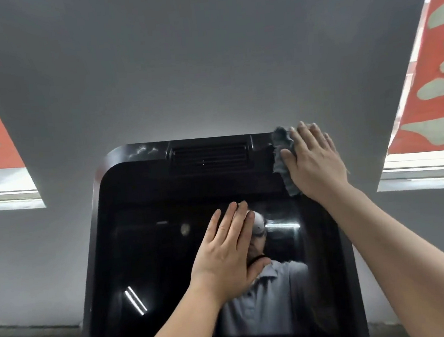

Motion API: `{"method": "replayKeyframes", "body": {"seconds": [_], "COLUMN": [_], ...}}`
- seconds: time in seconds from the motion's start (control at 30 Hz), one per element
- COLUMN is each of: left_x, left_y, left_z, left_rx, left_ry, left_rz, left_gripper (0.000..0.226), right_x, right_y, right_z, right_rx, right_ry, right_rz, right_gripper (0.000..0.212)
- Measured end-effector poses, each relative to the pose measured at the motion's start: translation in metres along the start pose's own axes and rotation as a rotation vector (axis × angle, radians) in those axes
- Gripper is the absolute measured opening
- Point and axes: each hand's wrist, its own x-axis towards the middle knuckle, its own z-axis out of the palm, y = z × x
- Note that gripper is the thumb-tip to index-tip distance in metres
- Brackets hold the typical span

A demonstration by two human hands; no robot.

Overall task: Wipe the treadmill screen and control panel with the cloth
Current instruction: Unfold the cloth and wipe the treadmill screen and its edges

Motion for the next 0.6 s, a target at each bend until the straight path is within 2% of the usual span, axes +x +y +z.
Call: {"method": "replayKeyframes", "body": {"seconds": [0.13, 0.23, 0.3, 0.37, 0.47, 0.6], "left_x": [-0.002, -0.002, -0.003, -0.003, -0.002, -0.003], "left_y": [0.000, -0.002, -0.003, -0.003, -0.001, 0.000], "left_z": [0.001, 0.001, 0.003, 0.004, 0.005, 0.005], "left_rx": [-0.001, -0.002, -0.009, -0.008, -0.016, -0.009], "left_ry": [0.016, 0.001, 0.007, 0.005, 0.019, 0.024], "left_rz": [0.008, 0.017, 0.014, 0.009, -0.009, -0.010], "left_gripper": [0.087, 0.086, 0.086, 0.086, 0.085, 0.085], "right_x": [0.013, 0.009, 0.006, 0.000, 0.001, 0.003], "right_y": [-0.058, -0.045, -0.019, -0.006, -0.037, -0.080], "right_z": [0.006, 0.005, 0.005, 0.005, 0.015, 0.025], "right_rx": [-0.044, -0.043, -0.071, -0.085, -0.048, 0.072], "right_ry": [-0.023, -0.012, 0.027, 0.100, 0.103, 0.159], "right_rz": [-0.195, -0.249, -0.212, -0.087, 0.059, -0.020], "right_gripper": [0.084, 0.079, 0.076, 0.076, 0.078, 0.068]}}
